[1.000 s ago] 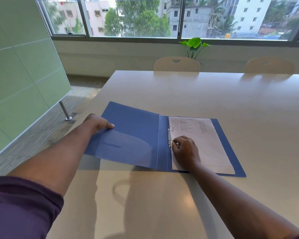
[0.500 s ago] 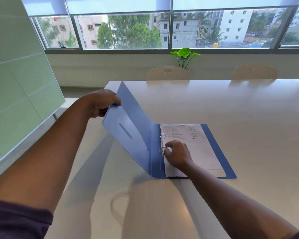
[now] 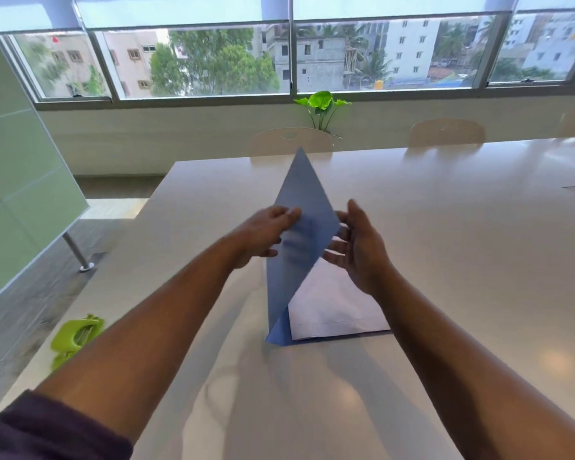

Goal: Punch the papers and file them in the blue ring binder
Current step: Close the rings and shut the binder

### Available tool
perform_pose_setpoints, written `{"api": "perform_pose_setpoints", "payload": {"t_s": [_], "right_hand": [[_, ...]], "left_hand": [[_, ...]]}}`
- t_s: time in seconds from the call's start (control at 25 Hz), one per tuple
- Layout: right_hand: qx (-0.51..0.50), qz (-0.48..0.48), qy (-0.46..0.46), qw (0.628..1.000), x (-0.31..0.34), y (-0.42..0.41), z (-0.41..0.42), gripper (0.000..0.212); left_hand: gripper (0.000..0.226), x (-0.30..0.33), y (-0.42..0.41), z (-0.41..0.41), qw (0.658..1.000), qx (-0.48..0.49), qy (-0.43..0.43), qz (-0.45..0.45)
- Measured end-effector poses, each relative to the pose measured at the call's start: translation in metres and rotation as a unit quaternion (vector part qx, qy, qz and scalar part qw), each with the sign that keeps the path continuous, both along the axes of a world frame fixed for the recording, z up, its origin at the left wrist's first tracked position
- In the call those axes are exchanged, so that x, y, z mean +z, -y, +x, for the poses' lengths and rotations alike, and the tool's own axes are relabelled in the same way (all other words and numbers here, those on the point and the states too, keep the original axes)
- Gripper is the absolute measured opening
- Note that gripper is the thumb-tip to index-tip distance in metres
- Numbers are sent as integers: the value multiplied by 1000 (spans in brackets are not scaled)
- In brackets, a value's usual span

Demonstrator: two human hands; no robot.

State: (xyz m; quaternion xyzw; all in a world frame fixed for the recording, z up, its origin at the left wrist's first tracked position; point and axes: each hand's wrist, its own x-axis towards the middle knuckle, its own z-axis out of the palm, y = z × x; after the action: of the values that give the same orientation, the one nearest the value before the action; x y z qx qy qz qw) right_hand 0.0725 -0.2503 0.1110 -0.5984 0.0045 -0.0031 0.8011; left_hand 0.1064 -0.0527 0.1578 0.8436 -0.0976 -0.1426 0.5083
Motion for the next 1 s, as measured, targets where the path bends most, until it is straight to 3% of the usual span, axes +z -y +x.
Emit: {"api": "perform_pose_setpoints", "payload": {"t_s": [0.08, 0.2, 0.28, 0.4, 0.48, 0.68, 0.88, 1.0], "right_hand": [[21, 53, -14, 998, 5, 27, 4, 76], [-6, 55, -57, 997, 5, 66, 4, 44], [-64, -47, -107, 991, -2, 88, 2, 27], [-101, -263, -154, 947, -28, 109, 1, 23], [-106, -363, -177, 908, -47, 110, -1, 32], [-98, -514, -197, 829, -62, 93, -7, 50], [-106, -498, -228, 830, -58, 87, -1, 50], [-94, -465, -248, 845, -62, 85, 3, 52]], "left_hand": [[58, -33, 17, 3, 997, -7, 39, 68], [65, -76, 26, 6, 987, -8, 49, 150], [60, -93, 28, 7, 980, -12, 51, 191], [46, -106, 32, 4, 975, 15, 65, 210], [47, -112, 34, 2, 979, 54, 68, 184], [86, -120, 26, 2, 987, 152, 2, 43], [52, -115, 14, 11, 954, 229, -124, -150], [48, -112, 6, 18, 920, 223, -216, -238]]}}
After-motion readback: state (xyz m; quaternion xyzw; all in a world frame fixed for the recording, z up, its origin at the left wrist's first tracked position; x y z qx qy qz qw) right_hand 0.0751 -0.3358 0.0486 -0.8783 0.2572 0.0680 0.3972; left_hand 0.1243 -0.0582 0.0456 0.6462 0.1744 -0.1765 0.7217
